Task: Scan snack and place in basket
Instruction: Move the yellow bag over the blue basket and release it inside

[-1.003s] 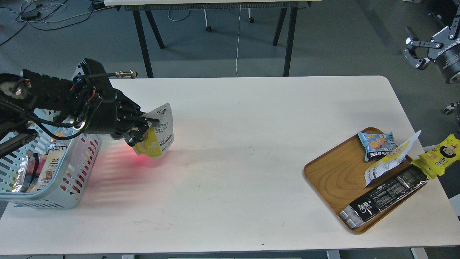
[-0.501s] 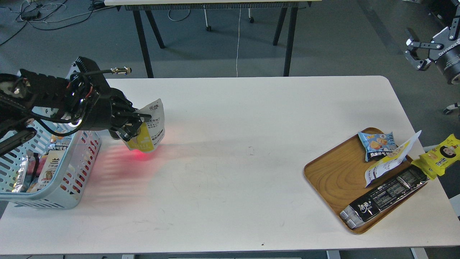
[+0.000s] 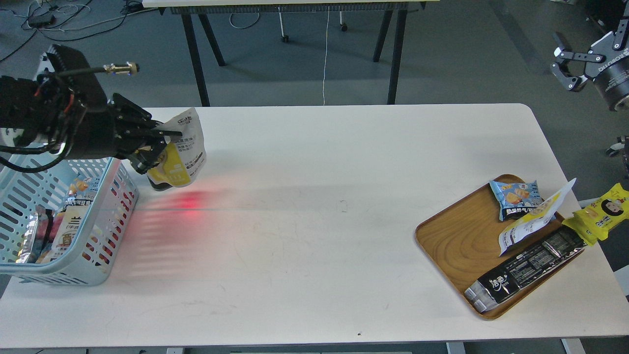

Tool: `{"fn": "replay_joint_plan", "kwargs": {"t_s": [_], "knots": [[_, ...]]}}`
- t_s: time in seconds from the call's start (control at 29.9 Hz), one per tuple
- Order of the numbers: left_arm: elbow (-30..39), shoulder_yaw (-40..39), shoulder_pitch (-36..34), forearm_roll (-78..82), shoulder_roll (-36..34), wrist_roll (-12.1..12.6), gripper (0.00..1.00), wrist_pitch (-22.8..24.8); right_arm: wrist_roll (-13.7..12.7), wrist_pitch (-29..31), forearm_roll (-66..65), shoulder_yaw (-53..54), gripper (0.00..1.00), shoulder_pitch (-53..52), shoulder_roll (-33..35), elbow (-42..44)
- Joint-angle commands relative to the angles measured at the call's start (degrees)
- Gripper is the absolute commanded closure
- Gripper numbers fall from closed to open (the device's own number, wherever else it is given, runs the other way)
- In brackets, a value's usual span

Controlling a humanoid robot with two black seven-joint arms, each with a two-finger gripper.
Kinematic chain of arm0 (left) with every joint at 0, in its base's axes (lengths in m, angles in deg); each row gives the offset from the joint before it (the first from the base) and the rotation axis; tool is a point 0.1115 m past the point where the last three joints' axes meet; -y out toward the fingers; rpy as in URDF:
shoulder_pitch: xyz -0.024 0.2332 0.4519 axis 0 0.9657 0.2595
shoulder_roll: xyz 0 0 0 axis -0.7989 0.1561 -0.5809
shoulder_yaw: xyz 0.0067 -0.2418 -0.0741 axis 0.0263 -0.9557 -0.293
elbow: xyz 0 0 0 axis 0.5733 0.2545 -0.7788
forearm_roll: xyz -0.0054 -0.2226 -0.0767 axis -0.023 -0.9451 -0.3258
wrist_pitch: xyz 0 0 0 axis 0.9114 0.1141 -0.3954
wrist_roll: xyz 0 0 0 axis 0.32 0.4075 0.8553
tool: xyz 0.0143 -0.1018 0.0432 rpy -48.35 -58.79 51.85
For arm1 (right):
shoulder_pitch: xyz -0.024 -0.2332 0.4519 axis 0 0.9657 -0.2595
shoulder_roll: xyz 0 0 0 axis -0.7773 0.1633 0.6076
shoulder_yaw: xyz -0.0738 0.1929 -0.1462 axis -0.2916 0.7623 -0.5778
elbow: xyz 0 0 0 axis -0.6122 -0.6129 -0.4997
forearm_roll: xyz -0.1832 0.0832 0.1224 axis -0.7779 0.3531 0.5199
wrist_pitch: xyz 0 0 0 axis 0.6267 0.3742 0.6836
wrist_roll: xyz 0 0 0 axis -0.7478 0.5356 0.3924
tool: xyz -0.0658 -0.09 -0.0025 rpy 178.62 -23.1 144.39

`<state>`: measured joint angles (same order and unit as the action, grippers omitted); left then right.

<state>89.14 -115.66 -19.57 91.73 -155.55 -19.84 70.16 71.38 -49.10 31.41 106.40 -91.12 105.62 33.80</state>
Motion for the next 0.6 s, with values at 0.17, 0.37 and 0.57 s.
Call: {"fn": "replay_joint_plan", "kwargs": {"t_s": [0.17, 0.37, 0.57], "knots": [[-0.7, -4.3, -0.2, -7.2, -13.9, -0.1, 1.0, 0.0, 0.0, 0.0, -0.5, -0.6, 0.0, 0.5, -0.5, 0.6], [-4.1, -1.0, 0.2, -7.3, -18.4, -0.1, 1.0, 0.0, 0.0, 0.0, -1.6, -1.1, 0.0, 0.5, -0.5, 0.8], [-4.2, 4.6, 0.3, -7.3, -18.3, -0.1, 1.0, 0.0, 0.0, 0.0, -3.7, -0.4, 0.0, 0.5, -0.6, 0.7]]}}
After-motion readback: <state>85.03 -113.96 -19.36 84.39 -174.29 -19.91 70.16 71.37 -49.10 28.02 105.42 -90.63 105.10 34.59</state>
